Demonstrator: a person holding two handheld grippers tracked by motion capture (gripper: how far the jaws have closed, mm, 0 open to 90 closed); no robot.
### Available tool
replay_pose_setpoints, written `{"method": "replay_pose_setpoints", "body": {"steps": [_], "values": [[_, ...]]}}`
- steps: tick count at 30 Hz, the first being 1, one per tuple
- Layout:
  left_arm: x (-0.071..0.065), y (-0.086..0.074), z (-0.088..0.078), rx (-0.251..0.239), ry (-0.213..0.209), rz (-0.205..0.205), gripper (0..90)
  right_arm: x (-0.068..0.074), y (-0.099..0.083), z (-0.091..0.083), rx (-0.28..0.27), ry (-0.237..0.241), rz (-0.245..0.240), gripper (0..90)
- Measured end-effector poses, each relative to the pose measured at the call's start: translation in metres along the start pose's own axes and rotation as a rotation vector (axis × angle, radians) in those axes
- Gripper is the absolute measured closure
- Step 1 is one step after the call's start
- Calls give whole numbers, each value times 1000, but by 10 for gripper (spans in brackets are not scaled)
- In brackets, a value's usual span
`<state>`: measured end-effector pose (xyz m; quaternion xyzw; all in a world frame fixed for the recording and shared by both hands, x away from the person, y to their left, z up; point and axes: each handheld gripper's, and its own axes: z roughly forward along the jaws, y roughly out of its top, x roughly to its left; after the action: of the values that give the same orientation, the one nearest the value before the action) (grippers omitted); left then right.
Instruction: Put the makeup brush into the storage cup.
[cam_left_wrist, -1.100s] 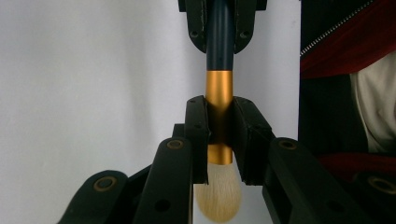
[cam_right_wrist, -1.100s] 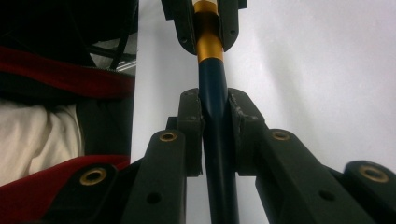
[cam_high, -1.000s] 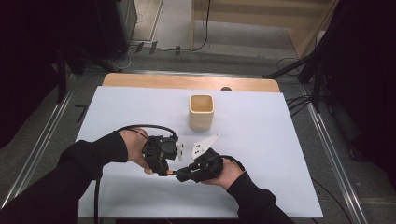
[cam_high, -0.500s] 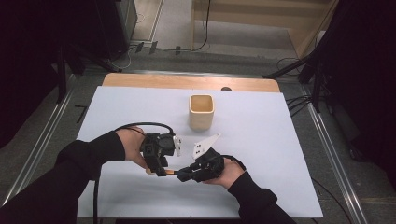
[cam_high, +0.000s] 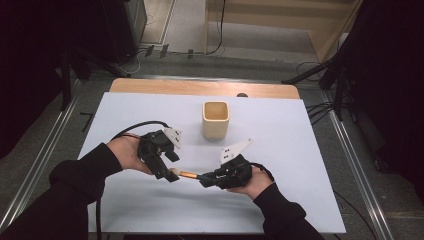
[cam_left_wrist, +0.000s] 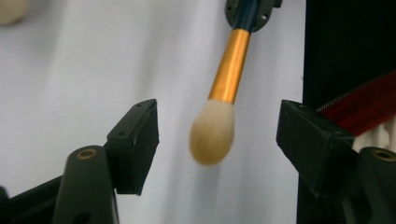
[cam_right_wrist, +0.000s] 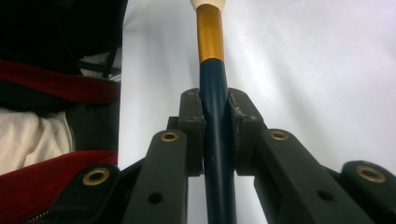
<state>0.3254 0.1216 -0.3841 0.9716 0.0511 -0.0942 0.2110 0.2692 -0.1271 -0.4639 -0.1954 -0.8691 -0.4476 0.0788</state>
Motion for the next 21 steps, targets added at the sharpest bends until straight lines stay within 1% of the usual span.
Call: {"method": "replay_pose_setpoints", "body": {"steps": [1,3,4,6,7,8,12,13,14,15,17,18,19,21], "values": [[1,-2,-2,-25,8,-13,294,0,-1,-3,-5,-5,2,788],[4,-8,-8,-83,42,-37,285,-2,-3,-8,-24,-9,12,788],[5,-10,-10,-115,36,-60,287,-3,-5,-11,-39,-12,14,788],[5,-15,-12,-160,44,-80,288,-3,-6,-16,-54,-20,23,787],[6,-16,-13,-166,48,-79,288,-4,-7,-18,-58,-26,22,788],[6,-19,-14,-184,52,-83,287,-4,-7,-20,-61,-29,29,788],[5,-27,-14,-237,52,-117,282,-4,-11,-26,-72,-50,40,787],[5,-29,-14,-243,64,-125,282,-5,-12,-27,-76,-54,38,787],[4,-31,-14,-251,78,-139,283,-4,-13,-28,-76,-59,49,787],[3,-32,-13,-266,85,-146,281,-4,-14,-30,-81,-63,50,787],[1,-36,-12,-302,86,-158,279,-4,-16,-33,-90,-65,58,787],[0,-38,-12,-311,89,-162,279,-4,-16,-34,-97,-63,64,787],[-1,-40,-11,-328,85,-169,280,-4,-17,-35,-105,-64,71,787],[-2,-43,-9,-342,88,-185,280,-4,-18,-38,-122,-68,77,787]]}}
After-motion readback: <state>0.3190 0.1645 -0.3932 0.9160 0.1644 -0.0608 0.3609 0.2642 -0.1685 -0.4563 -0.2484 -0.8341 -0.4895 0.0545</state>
